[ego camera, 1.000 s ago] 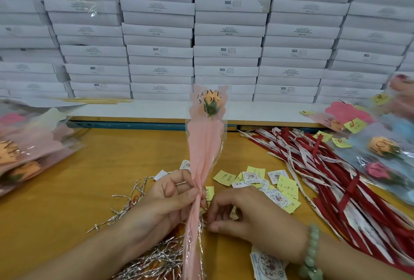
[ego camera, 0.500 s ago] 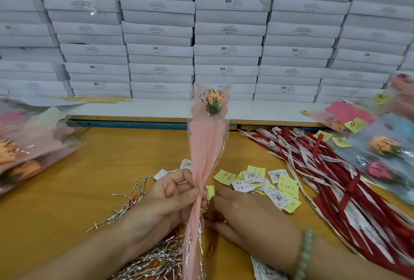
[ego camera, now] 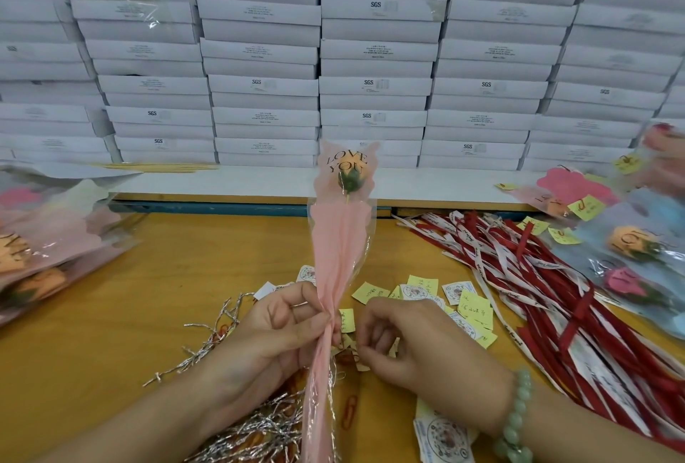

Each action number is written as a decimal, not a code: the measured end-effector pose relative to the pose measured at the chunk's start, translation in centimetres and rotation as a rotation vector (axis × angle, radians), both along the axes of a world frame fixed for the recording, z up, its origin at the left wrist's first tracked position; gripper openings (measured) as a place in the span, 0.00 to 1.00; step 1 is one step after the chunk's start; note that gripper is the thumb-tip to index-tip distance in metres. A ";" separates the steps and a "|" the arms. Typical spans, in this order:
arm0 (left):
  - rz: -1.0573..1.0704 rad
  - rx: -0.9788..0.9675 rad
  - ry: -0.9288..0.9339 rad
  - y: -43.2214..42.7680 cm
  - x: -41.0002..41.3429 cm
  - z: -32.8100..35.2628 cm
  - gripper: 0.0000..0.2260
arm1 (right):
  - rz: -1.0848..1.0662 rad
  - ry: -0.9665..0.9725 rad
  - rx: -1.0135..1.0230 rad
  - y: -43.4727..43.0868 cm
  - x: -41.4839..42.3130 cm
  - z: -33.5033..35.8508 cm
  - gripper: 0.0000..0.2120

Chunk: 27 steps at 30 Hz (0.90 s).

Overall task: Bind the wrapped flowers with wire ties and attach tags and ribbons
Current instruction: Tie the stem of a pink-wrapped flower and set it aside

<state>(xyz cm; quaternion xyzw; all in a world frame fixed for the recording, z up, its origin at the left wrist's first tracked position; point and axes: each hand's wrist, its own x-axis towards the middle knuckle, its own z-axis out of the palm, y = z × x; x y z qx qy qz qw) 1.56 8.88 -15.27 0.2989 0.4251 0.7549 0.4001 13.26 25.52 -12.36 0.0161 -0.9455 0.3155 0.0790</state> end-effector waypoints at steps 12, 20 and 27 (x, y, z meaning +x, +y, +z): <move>0.006 -0.054 0.045 0.1 0.1 0.1 0.13 | -0.128 -0.071 -0.722 0.4 -0.2 0.2 0.06; 0.045 -0.061 0.015 0.1 0.1 -0.1 0.17 | -0.226 0.019 -0.776 1.0 -0.4 0.5 0.09; 0.040 -0.048 0.015 0.1 0.0 -0.1 0.14 | -0.332 0.018 -1.127 2.2 -0.9 0.0 0.07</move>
